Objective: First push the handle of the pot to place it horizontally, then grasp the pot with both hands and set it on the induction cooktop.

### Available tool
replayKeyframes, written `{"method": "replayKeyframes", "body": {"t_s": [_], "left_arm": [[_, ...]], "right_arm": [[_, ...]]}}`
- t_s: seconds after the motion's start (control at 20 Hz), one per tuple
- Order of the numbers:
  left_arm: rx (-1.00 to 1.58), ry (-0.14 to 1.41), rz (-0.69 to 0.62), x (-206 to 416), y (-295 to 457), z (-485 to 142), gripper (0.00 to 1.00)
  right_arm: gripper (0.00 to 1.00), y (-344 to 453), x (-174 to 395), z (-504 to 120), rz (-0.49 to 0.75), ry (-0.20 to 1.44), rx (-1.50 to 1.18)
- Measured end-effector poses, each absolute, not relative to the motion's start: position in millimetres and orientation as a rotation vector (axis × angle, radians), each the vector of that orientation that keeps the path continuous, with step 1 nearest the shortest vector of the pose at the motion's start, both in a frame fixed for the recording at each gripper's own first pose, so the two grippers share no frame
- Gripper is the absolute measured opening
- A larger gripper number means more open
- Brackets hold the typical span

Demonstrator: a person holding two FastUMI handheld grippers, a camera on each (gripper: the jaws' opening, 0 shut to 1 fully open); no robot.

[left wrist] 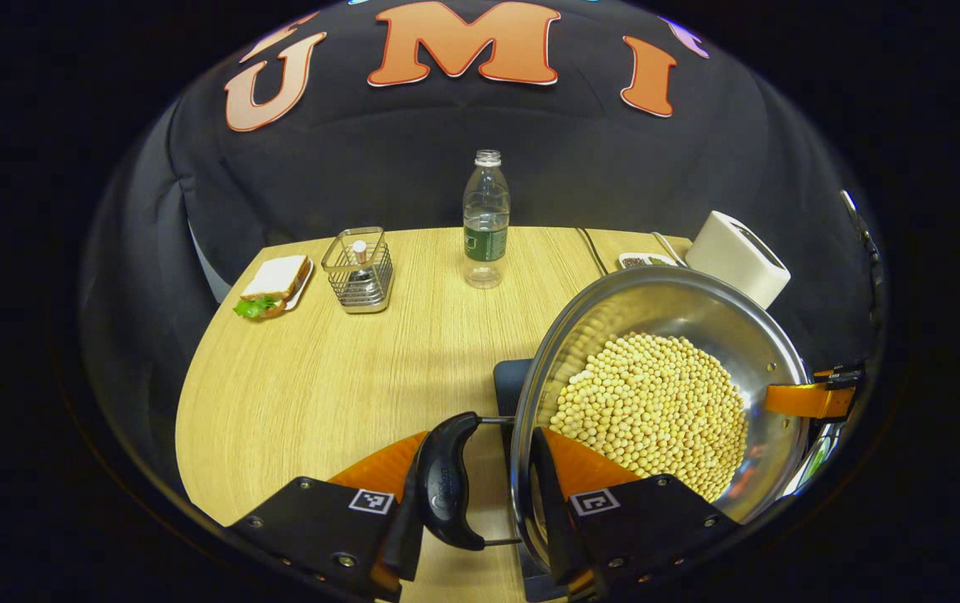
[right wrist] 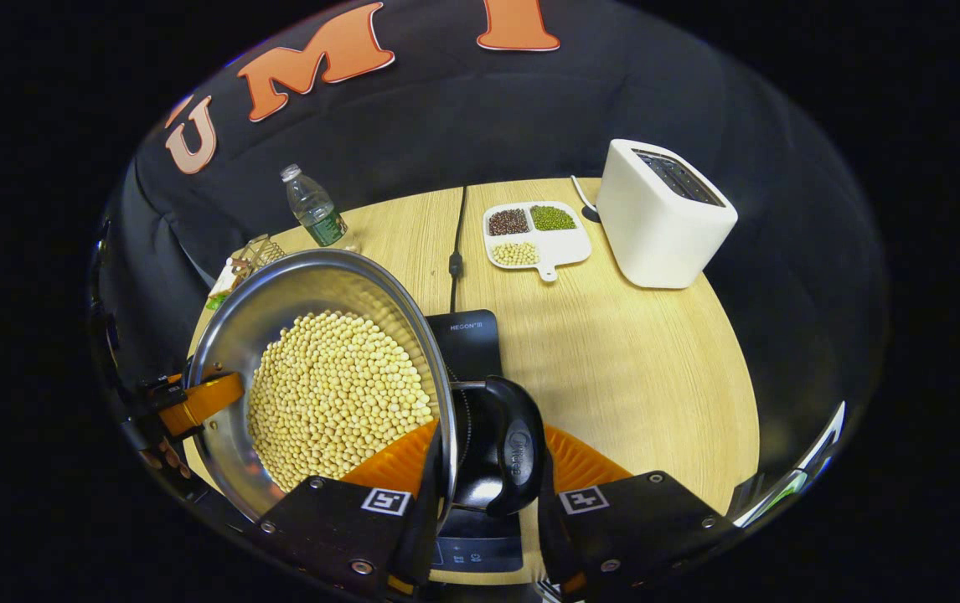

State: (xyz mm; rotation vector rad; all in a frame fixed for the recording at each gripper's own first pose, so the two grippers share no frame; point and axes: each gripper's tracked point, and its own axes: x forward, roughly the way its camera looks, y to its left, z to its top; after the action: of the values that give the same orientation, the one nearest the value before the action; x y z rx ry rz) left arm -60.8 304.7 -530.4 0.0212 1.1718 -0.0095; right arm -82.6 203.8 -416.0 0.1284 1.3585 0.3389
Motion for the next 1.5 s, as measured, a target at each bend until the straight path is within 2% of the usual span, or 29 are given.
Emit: {"method": "replayKeyframes", "body": {"t_s": [0.25,0.3,0.45,1.2,1.3,1.45,1.5], "left_arm": [[0.004,1.208,0.017,-63.0,300.4,-529.8,0.61],[0.001,1.215,0.022,-64.2,299.8,-528.5,0.61],[-0.006,1.245,0.03,-66.2,296.3,-531.0,0.61],[0.009,1.277,0.005,-66.8,294.4,-520.9,0.61],[0.002,1.269,0.008,-66.6,295.0,-520.8,0.61],[-0.001,1.284,-0.014,-74.4,294.7,-522.2,0.61],[-0.002,1.287,-0.019,-75.4,293.8,-521.1,0.65]], "right_arm": [[0.5,205.6,-72.9,-429.3,0.399,1.375,0.079],[0.46,208.2,-72.1,-432.5,0.409,1.381,0.07],[0.5,222.1,-75.4,-432.7,0.433,1.403,0.046],[0.5,218.0,-87.4,-442.7,0.455,1.455,0.101],[0.52,215.3,-86.9,-442.1,0.458,1.44,0.123],[0.64,211.7,-89.4,-440.0,0.522,1.409,0.092],[0.66,208.1,-89.2,-438.4,0.525,1.397,0.071]]}}
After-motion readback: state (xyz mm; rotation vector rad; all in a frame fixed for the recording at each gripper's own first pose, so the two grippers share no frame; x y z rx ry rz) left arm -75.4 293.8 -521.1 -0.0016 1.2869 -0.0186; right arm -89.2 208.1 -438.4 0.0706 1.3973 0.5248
